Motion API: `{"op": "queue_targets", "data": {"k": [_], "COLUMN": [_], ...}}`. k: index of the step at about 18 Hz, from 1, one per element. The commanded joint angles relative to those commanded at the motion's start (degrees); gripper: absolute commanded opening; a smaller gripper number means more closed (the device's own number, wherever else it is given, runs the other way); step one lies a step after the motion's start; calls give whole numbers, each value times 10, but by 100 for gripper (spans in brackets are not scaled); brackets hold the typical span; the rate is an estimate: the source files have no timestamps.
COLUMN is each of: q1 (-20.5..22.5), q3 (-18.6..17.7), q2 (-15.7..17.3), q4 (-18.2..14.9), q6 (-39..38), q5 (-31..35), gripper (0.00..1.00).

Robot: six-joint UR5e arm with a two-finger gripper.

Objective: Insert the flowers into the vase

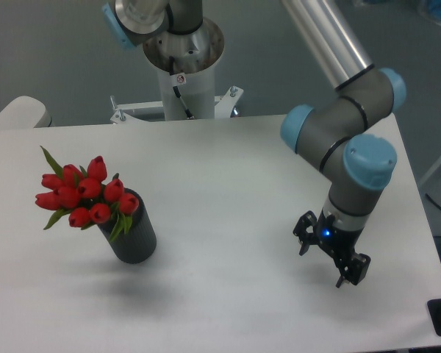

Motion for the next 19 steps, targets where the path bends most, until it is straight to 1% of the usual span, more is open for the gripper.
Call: {"op": "queue_targets", "data": {"k": [2, 3, 5, 12, 19], "q1": [0, 0, 0, -8, -14], "q3": [24, 29, 39, 41, 41], "q2": [-13, -14, -21, -22, -23], "q4": [-34, -41, -41, -42, -41], "q6": [0, 0, -6, 16, 32], "q5": [0, 1, 3, 48, 52], "gripper": [100, 100, 100, 100, 100]}}
